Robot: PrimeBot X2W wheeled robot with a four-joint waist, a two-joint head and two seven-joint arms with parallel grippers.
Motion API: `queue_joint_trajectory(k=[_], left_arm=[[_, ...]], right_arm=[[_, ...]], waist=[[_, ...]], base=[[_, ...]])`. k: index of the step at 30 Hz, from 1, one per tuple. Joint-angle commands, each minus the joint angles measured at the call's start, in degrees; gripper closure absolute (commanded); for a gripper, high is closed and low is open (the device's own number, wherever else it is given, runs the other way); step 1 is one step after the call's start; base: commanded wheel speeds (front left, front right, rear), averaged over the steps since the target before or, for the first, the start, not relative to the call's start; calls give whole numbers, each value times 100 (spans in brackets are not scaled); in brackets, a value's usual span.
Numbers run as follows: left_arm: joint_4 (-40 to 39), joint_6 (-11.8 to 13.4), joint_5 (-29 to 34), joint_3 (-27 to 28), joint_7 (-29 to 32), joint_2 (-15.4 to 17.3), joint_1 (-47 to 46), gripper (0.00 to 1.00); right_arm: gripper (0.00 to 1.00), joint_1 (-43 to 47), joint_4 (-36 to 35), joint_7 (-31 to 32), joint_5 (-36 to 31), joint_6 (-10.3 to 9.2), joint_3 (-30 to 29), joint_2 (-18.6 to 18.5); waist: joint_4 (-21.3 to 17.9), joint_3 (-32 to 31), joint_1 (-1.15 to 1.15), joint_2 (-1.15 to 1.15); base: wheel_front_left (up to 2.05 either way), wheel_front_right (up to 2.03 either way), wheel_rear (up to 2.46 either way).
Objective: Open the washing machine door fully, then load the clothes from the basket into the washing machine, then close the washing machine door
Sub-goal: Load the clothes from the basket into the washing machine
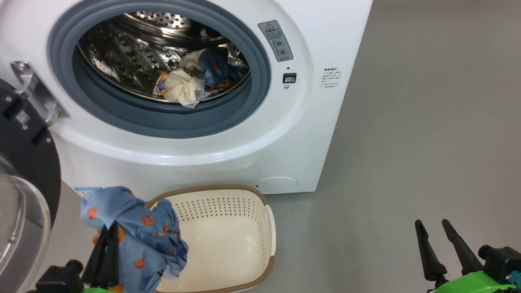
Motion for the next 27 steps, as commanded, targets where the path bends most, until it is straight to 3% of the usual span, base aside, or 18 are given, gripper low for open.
queue_joint_trajectory(k=[1,15,27], left_arm=[[-217,-7,55,236,-52,48,-27,100],[-261,-21,72,228,-52,-45,-107,100],[-6,-35,24,-66,-52,11,-1178,100]], right_arm=[[0,49,-151,-29,-57,16,95,-67],[0,-16,-206,-29,-69,16,67,-42],[0,-348,-209,-29,-62,16,172,45]], waist=[[-6,-10,-1,0],[-15,105,-1,0],[-110,586,-1,0]], base=[[0,0,0],[0,0,0],[0,0,0]])
